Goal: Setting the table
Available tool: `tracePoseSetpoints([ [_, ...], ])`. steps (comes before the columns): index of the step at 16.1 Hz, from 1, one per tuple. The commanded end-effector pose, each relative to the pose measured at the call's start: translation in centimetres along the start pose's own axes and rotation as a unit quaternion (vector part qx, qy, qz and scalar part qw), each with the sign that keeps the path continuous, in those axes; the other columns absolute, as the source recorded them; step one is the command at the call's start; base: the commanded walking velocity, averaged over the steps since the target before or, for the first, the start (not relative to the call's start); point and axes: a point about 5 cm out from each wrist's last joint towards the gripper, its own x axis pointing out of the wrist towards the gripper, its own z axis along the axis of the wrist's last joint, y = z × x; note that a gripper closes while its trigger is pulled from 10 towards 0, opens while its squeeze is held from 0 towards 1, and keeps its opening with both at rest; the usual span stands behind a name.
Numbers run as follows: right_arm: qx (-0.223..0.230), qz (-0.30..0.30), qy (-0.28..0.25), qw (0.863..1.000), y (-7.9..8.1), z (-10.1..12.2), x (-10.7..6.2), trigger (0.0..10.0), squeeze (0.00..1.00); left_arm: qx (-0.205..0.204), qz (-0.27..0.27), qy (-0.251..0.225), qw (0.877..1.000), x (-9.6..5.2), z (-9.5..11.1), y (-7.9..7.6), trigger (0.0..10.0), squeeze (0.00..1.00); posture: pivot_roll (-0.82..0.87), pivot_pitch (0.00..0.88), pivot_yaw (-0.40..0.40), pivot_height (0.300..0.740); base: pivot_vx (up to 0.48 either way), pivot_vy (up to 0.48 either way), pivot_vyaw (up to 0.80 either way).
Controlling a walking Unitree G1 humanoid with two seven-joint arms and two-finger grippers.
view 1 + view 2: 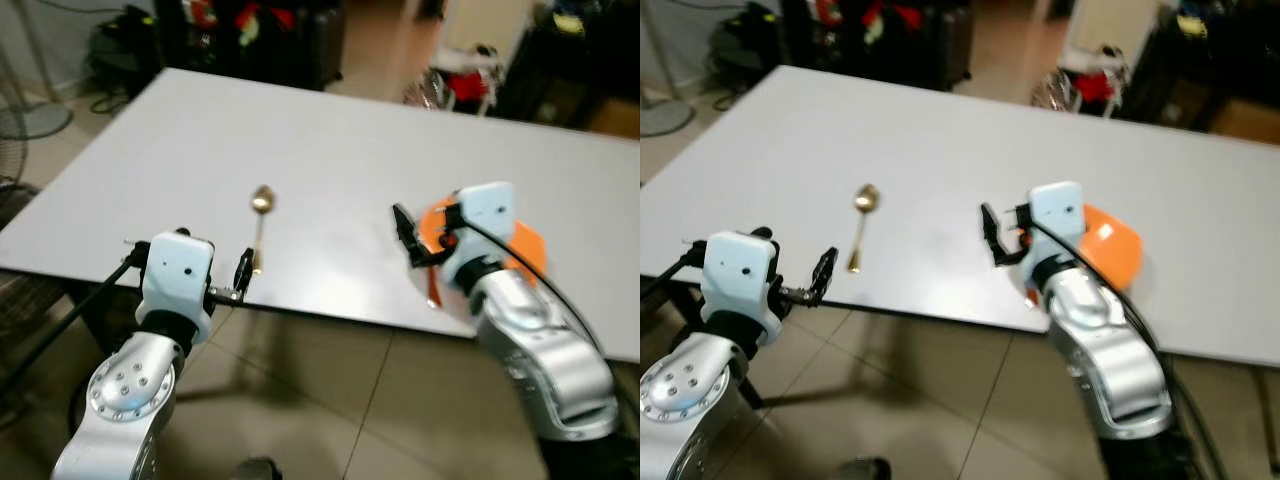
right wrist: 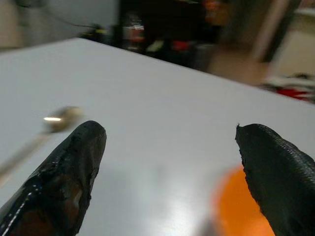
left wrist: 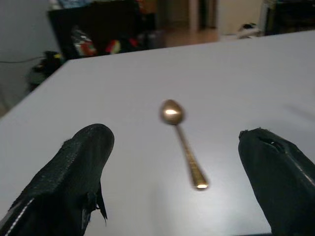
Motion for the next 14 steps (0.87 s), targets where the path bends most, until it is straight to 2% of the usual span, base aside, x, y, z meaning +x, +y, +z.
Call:
tracePoseSetpoints([
  [1,0.017,0.007,0.001,1.0,-0.4,-0.3,-0.1,10.0,1.0,-0.001,0.001,-0.002,1.0,0.0,0.1,-0.3,10.0,0.0,0.02,0.012,-0.082,0.74,0.0,0.0,0.8],
  [4,0.052,0.063,0.035,0.996,0.9,-1.7,-0.5,10.0,1.0,0.004,0.003,0.002,1.0,0.2,0.0,-0.2,10.0,0.0,0.02,0.013,-0.077,0.74,0.0,0.0,0.8],
  [10,0.1,0.068,0.048,0.992,0.6,-2.5,-1.0,10.0,1.0,0.016,-0.003,0.001,1.0,0.7,0.2,-0.3,10.0,0.0,0.01,0.009,-0.053,0.74,0.0,0.0,0.8],
  [14,0.155,0.063,0.052,0.985,0.4,-2.7,-1.2,10.0,1.0,0.021,0.01,-0.003,1.0,1.4,0.3,0.8,10.0,0.0,0.01,0.006,-0.038,0.74,0.0,0.0,0.8],
])
